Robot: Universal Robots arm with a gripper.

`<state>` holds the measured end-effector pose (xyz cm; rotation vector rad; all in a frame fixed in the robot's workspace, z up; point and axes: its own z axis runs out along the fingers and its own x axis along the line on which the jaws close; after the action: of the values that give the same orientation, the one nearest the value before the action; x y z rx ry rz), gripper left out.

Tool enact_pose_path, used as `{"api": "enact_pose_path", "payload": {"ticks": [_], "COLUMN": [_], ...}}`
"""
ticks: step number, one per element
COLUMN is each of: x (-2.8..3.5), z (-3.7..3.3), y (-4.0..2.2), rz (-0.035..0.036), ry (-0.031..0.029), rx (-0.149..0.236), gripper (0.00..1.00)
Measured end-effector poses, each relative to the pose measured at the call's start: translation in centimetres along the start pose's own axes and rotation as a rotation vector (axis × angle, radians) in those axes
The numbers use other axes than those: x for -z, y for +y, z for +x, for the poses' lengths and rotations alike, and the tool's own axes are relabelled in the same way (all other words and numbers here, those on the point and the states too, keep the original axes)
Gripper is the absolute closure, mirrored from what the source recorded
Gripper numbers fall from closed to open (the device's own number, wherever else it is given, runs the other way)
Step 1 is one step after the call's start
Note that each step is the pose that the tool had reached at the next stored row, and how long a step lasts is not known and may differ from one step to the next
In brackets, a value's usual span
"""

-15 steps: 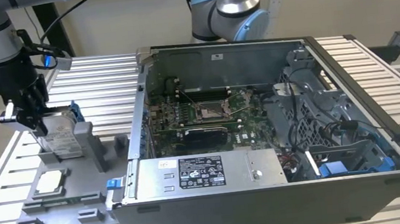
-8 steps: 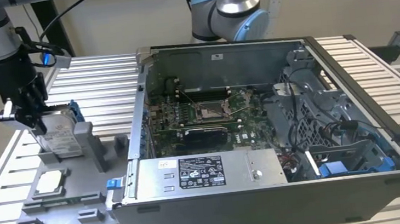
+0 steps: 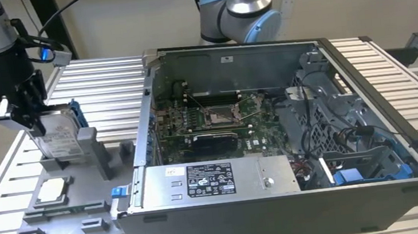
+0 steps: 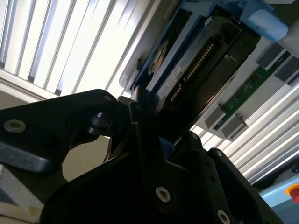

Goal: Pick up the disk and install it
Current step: 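Pick up the disk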

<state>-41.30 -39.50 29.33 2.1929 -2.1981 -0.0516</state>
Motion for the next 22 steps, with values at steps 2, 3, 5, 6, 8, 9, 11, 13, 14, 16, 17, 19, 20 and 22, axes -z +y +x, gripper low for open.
{"api": "enact_pose_path", "payload": {"ticks": [2,3,5,6,8,9,11,13,14,16,17,19,20,22], "x": [0.39,0.58,1.00,1.21,1.67,1.91,2.34,2.78,3.00,3.48,3.74,4.29,4.63,5.47], "z": [0.00,0.00,0.00,0.00,0.00,0.01,0.01,0.01,0.01,0.01,0.01,0.01,0.01,0.01], "y": [0.02,0.03,0.05,0.06,0.08,0.09,0.11,0.13,0.14,0.17,0.18,0.21,0.23,0.27], "rz": [-0.0001,-0.0001,0.0000,0.0000,0.0000,-0.0001,0.0000,0.0000,-0.0001,-0.0001,0.0000,0.0000,0.0000,0.0000], "ry": [0.0000,0.0000,0.0000,0.0000,0.0000,0.0001,0.0000,0.0000,0.0000,0.0000,0.0000,0.0000,-0.0001,-0.0002], "rx": [0.000,0.000,0.000,0.000,0.000,0.000,0.000,0.000,0.000,0.000,0.000,0.000,0.000,0.000], "gripper": [1.00,1.00,1.00,1.00,1.00,1.00,1.00,1.00,1.00,1.00,1.00,1.00,1.00,1.00]}}
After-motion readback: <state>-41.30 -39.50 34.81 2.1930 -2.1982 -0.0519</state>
